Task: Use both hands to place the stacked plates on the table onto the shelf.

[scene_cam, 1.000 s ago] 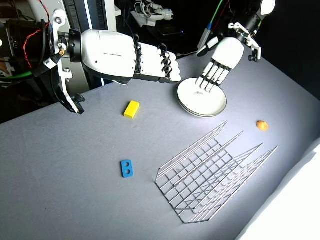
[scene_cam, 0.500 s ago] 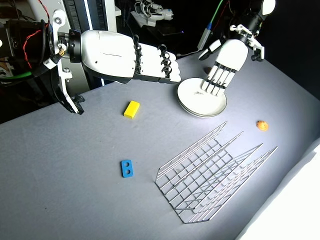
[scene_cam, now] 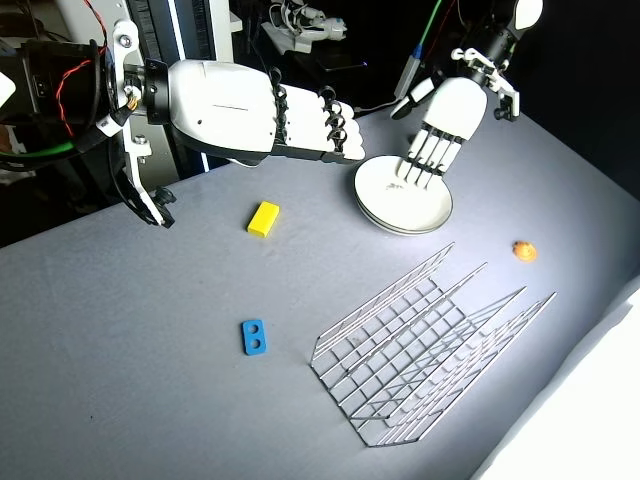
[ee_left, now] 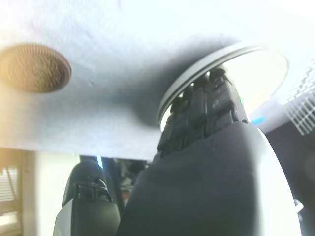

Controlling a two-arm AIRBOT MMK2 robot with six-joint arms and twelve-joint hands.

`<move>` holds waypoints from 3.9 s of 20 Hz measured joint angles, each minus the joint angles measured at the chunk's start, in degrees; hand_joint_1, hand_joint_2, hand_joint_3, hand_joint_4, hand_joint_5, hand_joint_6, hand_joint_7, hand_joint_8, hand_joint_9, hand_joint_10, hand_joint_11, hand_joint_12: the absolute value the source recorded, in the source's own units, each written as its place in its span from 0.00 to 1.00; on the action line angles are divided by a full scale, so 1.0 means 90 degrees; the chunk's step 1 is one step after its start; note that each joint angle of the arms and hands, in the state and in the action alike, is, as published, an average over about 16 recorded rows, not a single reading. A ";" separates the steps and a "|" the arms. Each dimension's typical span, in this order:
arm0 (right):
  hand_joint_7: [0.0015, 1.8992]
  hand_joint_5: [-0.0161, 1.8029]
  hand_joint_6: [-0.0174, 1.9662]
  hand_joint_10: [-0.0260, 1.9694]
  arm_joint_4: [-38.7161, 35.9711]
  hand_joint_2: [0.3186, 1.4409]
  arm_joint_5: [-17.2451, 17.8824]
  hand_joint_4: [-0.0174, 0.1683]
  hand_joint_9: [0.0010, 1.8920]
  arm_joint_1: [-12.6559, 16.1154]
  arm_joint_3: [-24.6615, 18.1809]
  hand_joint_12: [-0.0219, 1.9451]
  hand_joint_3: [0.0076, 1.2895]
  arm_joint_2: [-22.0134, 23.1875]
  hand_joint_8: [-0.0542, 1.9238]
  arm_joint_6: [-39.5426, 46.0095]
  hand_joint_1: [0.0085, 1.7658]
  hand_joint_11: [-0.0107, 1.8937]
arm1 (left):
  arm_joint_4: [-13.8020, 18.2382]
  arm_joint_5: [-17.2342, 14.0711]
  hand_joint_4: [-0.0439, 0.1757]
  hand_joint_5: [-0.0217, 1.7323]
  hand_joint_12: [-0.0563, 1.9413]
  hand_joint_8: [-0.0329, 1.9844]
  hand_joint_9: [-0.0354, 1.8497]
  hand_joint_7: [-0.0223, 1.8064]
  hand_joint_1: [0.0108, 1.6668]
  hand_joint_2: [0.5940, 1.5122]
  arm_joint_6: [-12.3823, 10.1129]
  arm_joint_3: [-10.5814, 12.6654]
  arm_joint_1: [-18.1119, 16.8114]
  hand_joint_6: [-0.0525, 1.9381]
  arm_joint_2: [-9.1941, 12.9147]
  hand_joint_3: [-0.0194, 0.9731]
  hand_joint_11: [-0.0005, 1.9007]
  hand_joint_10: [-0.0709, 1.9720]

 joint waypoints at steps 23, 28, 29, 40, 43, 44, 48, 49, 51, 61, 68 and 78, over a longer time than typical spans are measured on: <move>0.01 0.02 0.02 0.02 0.0224 0.67 -0.0327 0.09 0.01 0.0159 0.0697 0.01 0.01 -0.1081 0.03 -0.0712 0.70 0.02 | -0.1108 0.0890 0.14 0.01 0.02 0.01 0.01 0.01 0.01 0.52 0.0012 -0.1253 -0.0299 0.01 -0.0228 0.04 0.01 0.02; 0.01 0.02 0.02 0.02 0.0238 0.66 -0.0503 0.10 0.01 0.0301 0.0969 0.01 0.01 -0.1575 0.03 -0.1005 0.70 0.02 | -0.1140 0.0889 0.14 0.01 0.02 0.01 0.01 0.01 0.01 0.52 0.0019 -0.1262 -0.0299 0.01 -0.0247 0.04 0.01 0.02; 0.01 0.02 0.02 0.02 0.0216 0.66 -0.0550 0.09 0.01 0.0329 0.1020 0.02 0.01 -0.1676 0.03 -0.1056 0.70 0.02 | -0.1154 0.0886 0.15 0.01 0.02 0.01 0.01 0.01 0.01 0.52 0.0019 -0.1254 -0.0290 0.01 -0.0249 0.04 0.01 0.02; 0.01 0.02 0.02 0.02 -0.0267 0.64 -0.1223 0.10 0.01 0.0574 0.1624 0.04 0.01 -0.2692 0.03 -0.1364 0.70 0.02 | -0.1428 0.0840 0.15 0.01 0.02 0.01 0.01 0.01 0.01 0.53 0.0004 -0.1071 -0.0118 0.01 -0.0259 0.04 0.01 0.03; 0.01 0.02 0.02 0.02 -0.0388 0.64 -0.1399 0.10 0.01 0.0595 0.1807 0.04 0.01 -0.2953 0.03 -0.1468 0.70 0.02 | -0.1505 0.0843 0.15 0.01 0.02 0.01 0.01 0.01 0.01 0.53 -0.0002 -0.1029 -0.0073 0.01 -0.0257 0.04 0.01 0.03; 0.01 0.02 0.02 0.02 -0.0416 0.64 -0.1448 0.10 0.01 0.0601 0.1865 0.04 0.01 -0.3033 0.03 -0.1512 0.70 0.02 | -0.1522 0.0845 0.15 0.01 0.02 0.01 0.01 0.01 0.01 0.53 -0.0004 -0.1017 -0.0062 0.01 -0.0256 0.04 0.01 0.03; 0.01 0.02 0.02 0.02 -0.0507 0.64 -0.1582 0.10 0.01 0.0599 0.2104 0.04 0.01 -0.3349 0.03 -0.1708 0.69 0.01 | -0.1582 0.0873 0.15 0.01 0.03 0.01 0.01 0.01 0.01 0.52 -0.0011 -0.1006 -0.0043 0.01 -0.0251 0.04 0.01 0.03; 0.01 0.02 0.02 0.02 -0.0520 0.64 -0.1607 0.10 0.01 0.0596 0.2173 0.04 0.01 -0.3435 0.03 -0.1758 0.69 0.01 | -0.1595 0.0882 0.15 0.01 0.03 0.01 0.01 0.01 0.01 0.52 -0.0012 -0.1011 -0.0042 0.01 -0.0248 0.04 0.01 0.03; 0.01 0.02 0.02 0.02 -0.0542 0.64 -0.1656 0.10 0.01 0.0598 0.2326 0.04 0.01 -0.3614 0.03 -0.1844 0.69 0.01 | -0.1612 0.0896 0.15 0.01 0.03 0.01 0.01 0.01 0.01 0.52 -0.0012 -0.1024 -0.0042 0.01 -0.0244 0.04 0.01 0.03; 0.01 0.02 0.02 0.02 -0.0623 0.67 -0.1795 0.11 0.01 0.0621 0.3087 0.02 0.01 -0.4419 0.03 -0.2166 0.66 0.02 | -0.1720 0.0944 0.15 0.01 0.03 0.01 0.01 0.01 0.01 0.51 -0.0011 -0.1114 -0.0038 0.01 -0.0211 0.04 0.01 0.03; 0.01 0.02 0.02 0.02 -0.0633 0.70 -0.1832 0.11 0.01 0.0638 0.3556 0.02 0.01 -0.4865 0.03 -0.2267 0.65 0.02 | -0.1827 0.0957 0.15 0.01 0.03 0.01 0.01 0.01 0.01 0.52 -0.0010 -0.1179 -0.0024 0.01 -0.0186 0.04 0.01 0.03; 0.13 0.15 0.02 0.03 -0.0665 0.71 -0.1762 0.10 0.12 0.0677 0.3900 0.33 0.01 -0.5181 0.03 -0.2360 0.63 0.03 | -0.1981 0.0939 0.15 0.01 0.03 0.01 0.01 0.01 0.01 0.53 -0.0011 -0.1237 0.0025 0.01 -0.0147 0.04 0.01 0.03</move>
